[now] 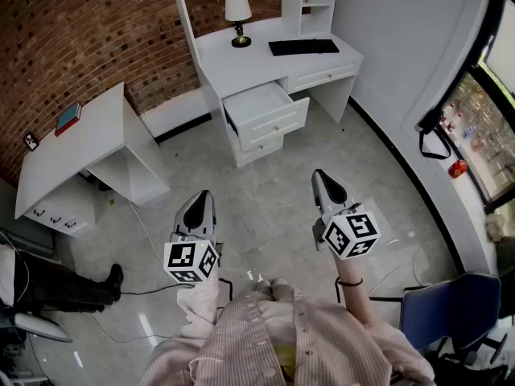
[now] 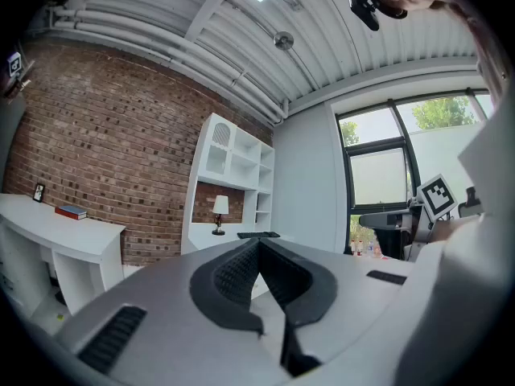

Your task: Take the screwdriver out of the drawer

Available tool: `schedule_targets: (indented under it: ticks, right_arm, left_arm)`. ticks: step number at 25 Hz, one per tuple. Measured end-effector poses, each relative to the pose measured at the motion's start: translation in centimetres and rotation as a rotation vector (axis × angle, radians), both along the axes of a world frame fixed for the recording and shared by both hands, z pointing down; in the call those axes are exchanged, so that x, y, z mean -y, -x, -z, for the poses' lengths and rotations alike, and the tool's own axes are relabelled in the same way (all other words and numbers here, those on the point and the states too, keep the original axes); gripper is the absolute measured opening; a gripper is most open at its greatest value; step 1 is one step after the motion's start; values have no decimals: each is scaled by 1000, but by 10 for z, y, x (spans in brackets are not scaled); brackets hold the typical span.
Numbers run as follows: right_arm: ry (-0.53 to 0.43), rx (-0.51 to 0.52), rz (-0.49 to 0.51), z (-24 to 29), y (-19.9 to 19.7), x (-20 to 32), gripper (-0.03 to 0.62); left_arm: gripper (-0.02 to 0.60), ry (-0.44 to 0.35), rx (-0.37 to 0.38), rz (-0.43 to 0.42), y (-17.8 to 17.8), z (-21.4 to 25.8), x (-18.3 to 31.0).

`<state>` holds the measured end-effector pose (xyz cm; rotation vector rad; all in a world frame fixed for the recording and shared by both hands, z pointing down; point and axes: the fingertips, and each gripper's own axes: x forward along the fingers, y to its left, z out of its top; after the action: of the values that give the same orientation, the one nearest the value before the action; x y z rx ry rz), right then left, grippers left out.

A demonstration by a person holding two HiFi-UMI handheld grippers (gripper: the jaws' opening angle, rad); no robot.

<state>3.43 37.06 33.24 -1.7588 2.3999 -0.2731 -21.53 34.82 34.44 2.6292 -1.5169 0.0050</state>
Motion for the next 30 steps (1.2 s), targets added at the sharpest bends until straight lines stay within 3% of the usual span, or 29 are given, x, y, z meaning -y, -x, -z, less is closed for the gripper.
schedule_targets:
  ticks: [13,30]
  right_arm:
    - [-8,-5,-43,-10,-17,0,5]
    - [45,0,-59,-37,-66,20,32]
  left_arm:
    - [-2,25,-1,-4,-14,-10,2]
    - [-2,41,11,-1,-58,-23,12]
